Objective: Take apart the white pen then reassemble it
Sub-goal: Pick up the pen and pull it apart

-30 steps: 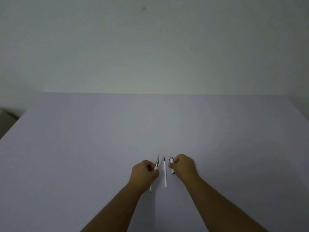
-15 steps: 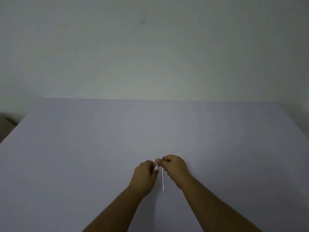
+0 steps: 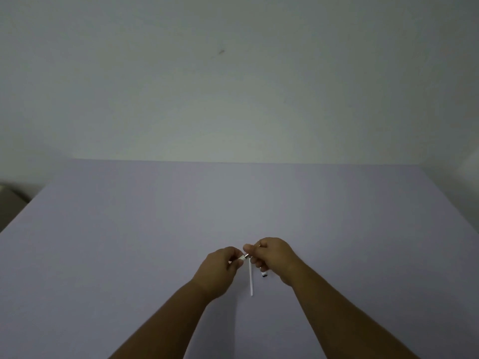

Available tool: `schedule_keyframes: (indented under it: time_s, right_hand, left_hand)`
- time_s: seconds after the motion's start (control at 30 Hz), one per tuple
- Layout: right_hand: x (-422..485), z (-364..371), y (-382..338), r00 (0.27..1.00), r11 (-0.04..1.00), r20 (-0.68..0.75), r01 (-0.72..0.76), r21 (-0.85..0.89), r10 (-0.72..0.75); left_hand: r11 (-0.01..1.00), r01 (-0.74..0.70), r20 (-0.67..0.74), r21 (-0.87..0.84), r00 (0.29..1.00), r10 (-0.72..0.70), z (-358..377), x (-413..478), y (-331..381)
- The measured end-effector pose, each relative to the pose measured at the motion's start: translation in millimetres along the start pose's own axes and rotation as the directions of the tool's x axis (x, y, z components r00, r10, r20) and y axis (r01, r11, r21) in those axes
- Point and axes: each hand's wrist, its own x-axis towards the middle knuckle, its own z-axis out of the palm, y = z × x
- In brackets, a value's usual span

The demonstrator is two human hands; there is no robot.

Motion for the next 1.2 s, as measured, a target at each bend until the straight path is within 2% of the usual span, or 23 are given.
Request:
schedule_keyframes:
  time_s: [0.07,0.17,0.23,0.3,0.4,0.47,0.53,0.6,0.67,0.77,0.9,1.03,1.13,1.2]
  right_hand:
    - [-1,-1,-2,0.999,0.997,-0.003,0.039,-0.063,-0.039]
    - [-3,-3,-1,0.995,0.996,0.042,0.092,-0.018,-0.091]
    - [-6,-3,-1,0.998,0.999,0.042,0.050,0.016,-0.051]
    - [-7,-4,-2,1.000,0.999,0.010,0.015,-0.038,-0.015]
    - [-10,-6,-2,0.998,0.995,0.031,0.056,-0.077,-0.054]
    - [-12,-7,-2,0.994,0.996,0.072,0.086,-0.010,-0.085]
    - [-14,-7,-4,0.994,0.999,0.098,0.036,0.027,-0.039]
    - [-14,-7,-5,0.996,0.998,0.085,-0.005,-0.059,0.010]
    - [-13,-7,-3,0.997,0.994,0.076,0.012,-0.104,-0.004]
    - [-14,-9,-2,0.994,0.995,0.104,0.042,-0.090,-0.032]
    - [-15,-8,-5,0.996,0.996,0.085,-0.018,-0.086,0.025]
    - [-16,-8,-5,0.995,0.991,0.083,0.063,-0.118,-0.053]
    - [-20,-6,-8,0.994,0.997,0.111,0.020,-0.068,-0.012]
    - [-20,-6,-9,0.997,0.994,0.078,0.003,-0.113,0.006]
  left_hand:
    - [1.000,-0.020,-0.012,0.015,1.000,0.021,-1,-1,1]
    - [0.999,-0.042,-0.025,0.025,0.999,0.043,-4,-2,1]
    - [0.997,-0.064,-0.023,0.048,0.998,0.065,-7,-3,1]
    - [0.994,-0.086,-0.017,0.072,0.996,0.088,-9,-5,2]
    - [0.992,-0.092,-0.003,0.087,0.996,0.093,-9,-8,4]
    - [0.991,-0.098,-0.004,0.091,0.995,0.099,-9,-9,5]
    - [0.989,-0.109,-0.001,0.101,0.994,0.109,-10,-10,5]
    - [0.989,-0.109,0.002,0.097,0.994,0.109,-11,-11,4]
    - [0.989,-0.107,0.011,0.098,0.994,0.106,-11,-11,4]
    - [0.990,-0.105,0.015,0.096,0.994,0.104,-12,-11,5]
    - [0.986,-0.127,0.020,0.109,0.992,0.125,-14,-13,3]
    - [0.987,-0.122,0.026,0.101,0.992,0.120,-14,-16,3]
    - [0.988,-0.122,0.011,0.095,0.993,0.122,-13,-17,4]
    - [0.988,-0.120,0.006,0.093,0.993,0.120,-14,-18,4]
